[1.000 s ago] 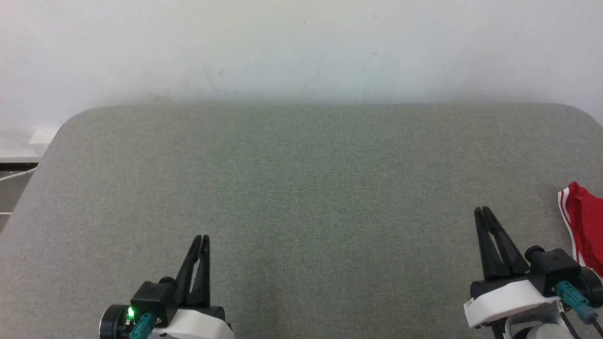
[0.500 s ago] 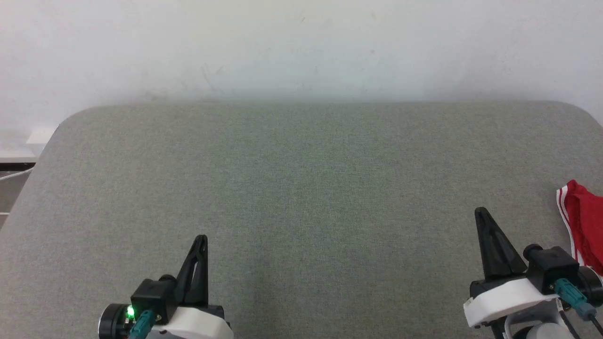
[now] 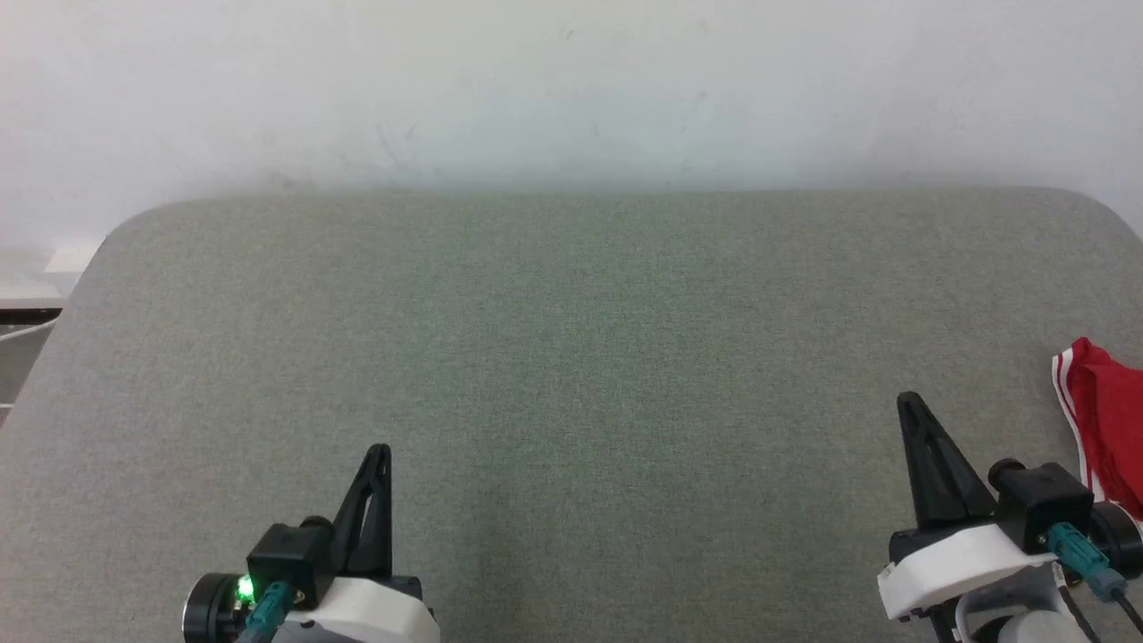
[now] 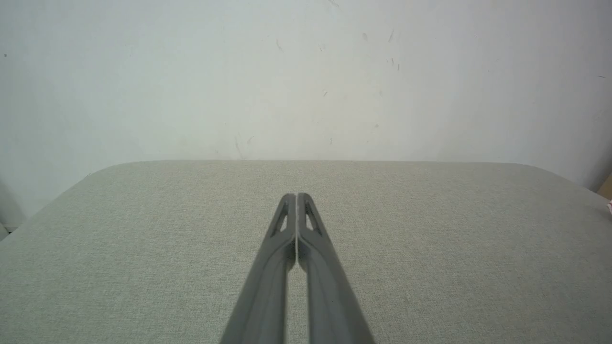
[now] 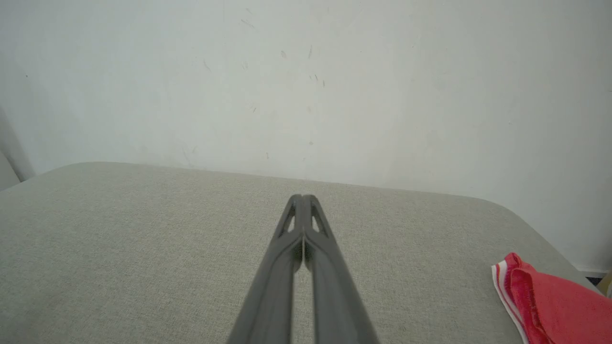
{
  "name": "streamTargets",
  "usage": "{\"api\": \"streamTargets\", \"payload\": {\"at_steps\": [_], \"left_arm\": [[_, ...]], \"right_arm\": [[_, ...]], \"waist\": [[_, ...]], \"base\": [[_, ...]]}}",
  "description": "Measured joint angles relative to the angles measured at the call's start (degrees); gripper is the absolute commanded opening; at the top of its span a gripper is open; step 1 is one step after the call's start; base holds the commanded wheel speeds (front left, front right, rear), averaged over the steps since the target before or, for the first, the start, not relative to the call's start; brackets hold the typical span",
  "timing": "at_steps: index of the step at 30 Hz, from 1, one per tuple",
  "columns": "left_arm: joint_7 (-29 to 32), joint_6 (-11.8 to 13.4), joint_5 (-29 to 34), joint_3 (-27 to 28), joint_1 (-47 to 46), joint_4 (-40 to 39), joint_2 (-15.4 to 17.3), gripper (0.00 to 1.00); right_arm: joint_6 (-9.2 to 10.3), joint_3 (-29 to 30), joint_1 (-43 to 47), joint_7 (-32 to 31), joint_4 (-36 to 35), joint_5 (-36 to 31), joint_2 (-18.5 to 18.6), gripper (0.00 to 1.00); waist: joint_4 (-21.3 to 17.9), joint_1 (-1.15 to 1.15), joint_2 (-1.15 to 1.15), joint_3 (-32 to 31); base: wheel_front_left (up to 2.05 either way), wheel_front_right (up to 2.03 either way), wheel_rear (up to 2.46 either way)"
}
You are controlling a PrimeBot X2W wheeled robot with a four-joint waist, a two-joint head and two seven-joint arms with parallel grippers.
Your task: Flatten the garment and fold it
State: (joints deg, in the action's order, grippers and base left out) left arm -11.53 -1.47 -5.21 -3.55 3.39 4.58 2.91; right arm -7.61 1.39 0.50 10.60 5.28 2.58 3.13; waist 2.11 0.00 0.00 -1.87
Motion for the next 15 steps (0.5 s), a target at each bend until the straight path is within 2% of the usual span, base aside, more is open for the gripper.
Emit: {"api": "streamTargets", "payload": {"at_steps": [15], "left_arm": [[1.78, 0.02, 0.89, 0.52, -0.19, -0.6, 0.0, 0.0]], "right_arm": [[0.0, -0.13, -0.01, -1.54, -0.81, -0.14, 0.0, 0.0]], "waist": [[-0.33, 0.0, 0.0, 0.29]], "base": [[0.0, 0.0, 0.0]]}}
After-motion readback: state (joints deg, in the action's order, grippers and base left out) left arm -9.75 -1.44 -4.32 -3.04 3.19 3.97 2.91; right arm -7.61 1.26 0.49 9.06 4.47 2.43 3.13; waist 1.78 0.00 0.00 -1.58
